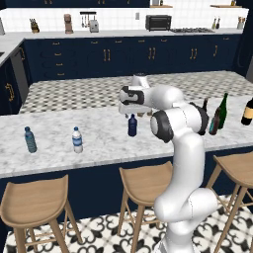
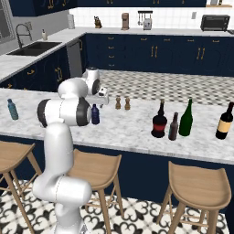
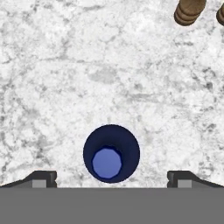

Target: Move the plastic bottles in the middle to the plastics group, and the glass bottles in the middle to the glass group.

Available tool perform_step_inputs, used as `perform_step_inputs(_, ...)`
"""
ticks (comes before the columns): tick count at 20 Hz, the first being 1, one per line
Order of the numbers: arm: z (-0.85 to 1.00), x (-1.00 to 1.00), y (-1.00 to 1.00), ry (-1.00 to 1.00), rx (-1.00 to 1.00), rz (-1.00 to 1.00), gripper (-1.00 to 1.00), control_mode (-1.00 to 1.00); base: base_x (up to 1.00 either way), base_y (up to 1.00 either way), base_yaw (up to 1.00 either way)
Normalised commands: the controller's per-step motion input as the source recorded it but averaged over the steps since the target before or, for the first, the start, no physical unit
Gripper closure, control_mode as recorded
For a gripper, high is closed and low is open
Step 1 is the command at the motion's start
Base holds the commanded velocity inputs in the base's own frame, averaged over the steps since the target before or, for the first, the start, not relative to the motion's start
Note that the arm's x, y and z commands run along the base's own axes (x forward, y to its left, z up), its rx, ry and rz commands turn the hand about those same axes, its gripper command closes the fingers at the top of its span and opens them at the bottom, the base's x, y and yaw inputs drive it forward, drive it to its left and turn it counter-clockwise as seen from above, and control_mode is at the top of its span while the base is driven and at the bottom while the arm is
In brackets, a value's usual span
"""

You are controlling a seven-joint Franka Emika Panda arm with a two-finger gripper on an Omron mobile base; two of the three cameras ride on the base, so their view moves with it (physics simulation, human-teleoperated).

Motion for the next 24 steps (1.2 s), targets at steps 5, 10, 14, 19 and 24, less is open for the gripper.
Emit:
perform_step_inputs(5,0.0,-0.04,0.0,-0.01,0.01,0.0,-1.0,-1.0,0.0,0.0,0.0)
perform_step_inputs(10,-0.13,-0.02,0.0,-0.01,0.0,0.0,-1.0,-1.0,0.0,0.0,0.0)
perform_step_inputs(14,-0.24,0.0,0.0,-0.01,0.0,0.0,-1.0,-1.0,0.0,0.0,0.0)
perform_step_inputs(19,-0.12,0.01,0.0,0.0,0.0,0.0,-1.0,-1.0,0.0,0.0,0.0)
perform_step_inputs(24,0.0,0.08,0.0,0.0,0.0,0.0,-1.0,-1.0,0.0,0.0,0.0)
